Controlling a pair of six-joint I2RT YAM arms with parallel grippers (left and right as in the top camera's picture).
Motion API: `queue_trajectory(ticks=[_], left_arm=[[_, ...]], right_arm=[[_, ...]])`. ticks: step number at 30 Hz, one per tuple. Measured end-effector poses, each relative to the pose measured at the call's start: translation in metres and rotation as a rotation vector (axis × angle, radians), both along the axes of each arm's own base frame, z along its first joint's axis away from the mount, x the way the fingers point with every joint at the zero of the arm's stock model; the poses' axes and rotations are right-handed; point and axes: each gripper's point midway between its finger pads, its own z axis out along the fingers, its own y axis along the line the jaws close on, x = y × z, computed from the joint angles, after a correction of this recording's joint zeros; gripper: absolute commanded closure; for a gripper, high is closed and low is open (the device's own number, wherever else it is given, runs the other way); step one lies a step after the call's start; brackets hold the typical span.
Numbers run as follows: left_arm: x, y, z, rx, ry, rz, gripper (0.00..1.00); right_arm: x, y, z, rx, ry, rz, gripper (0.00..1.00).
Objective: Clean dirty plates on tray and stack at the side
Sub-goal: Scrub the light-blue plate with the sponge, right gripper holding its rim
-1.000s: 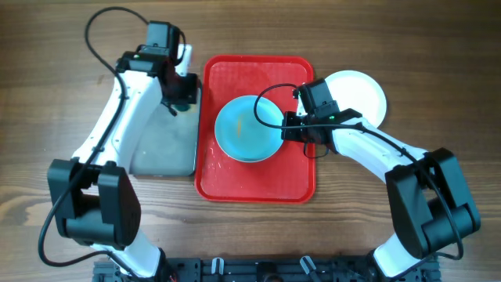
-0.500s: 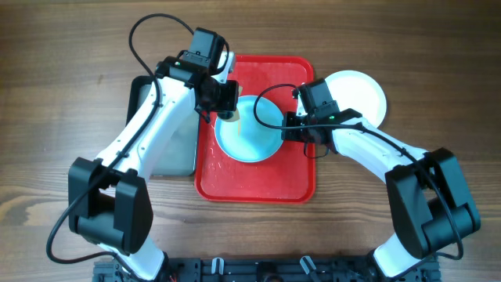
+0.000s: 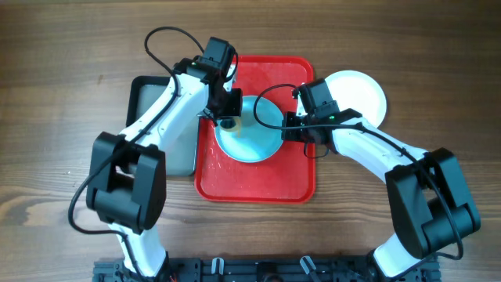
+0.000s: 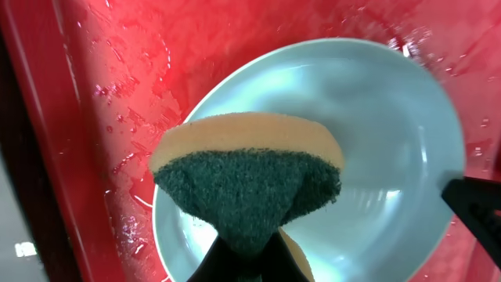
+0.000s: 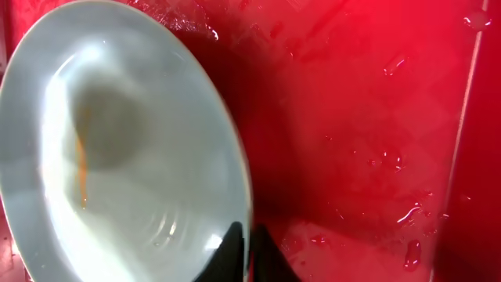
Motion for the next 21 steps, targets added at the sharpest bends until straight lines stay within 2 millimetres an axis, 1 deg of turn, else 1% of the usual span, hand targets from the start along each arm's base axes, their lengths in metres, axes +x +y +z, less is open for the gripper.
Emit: queue_trajectory(ticks=[2,3,4,5,7,9,15,16,21], left_arm=[[-0.002,-0.001,-0.007,0.007,0.016,-0.003,0.96],[-0.002,-0.001,-0.009,0.009,0.020,-0.005,0.96],[-0.003,-0.002,-0.011,0.013,0.025,-0.008,0.96],[-0.003,-0.003,-0.013,0.014,0.027,-0.009,0.96],[-0.004,-0.004,-0.016,0.016,0.033,-0.011,0.96],[-0.004,-0.004,-0.016,0.017,0.034,-0.011,0.96],[-0.006,-0.004,-0.016,0.019,0.041,-0.012,0.96],[-0.007,-0.006,-0.016,0.019,0.042,-0.016,0.96],[-0.011,-0.015,-0.016,0.019,0.040,-0.040,0.96]], right_arm=[[0.000,0.000,0.000,-0.001,-0.001,0.003,0.87],[0.000,0.000,0.000,0.000,-0.001,0.003,0.80],[0.000,0.000,0.000,0.001,-0.001,0.005,0.76],[0.000,0.000,0.000,0.000,-0.003,0.010,0.71],[0.000,0.001,0.000,0.000,-0.002,0.009,0.68],[0.000,0.001,0.000,0.001,-0.004,0.011,0.69],[0.004,0.002,0.003,0.006,-0.026,0.014,0.79],[0.004,0.002,0.003,0.006,-0.026,0.014,0.83],[0.006,0.001,0.003,-0.003,-0.034,0.011,0.84]])
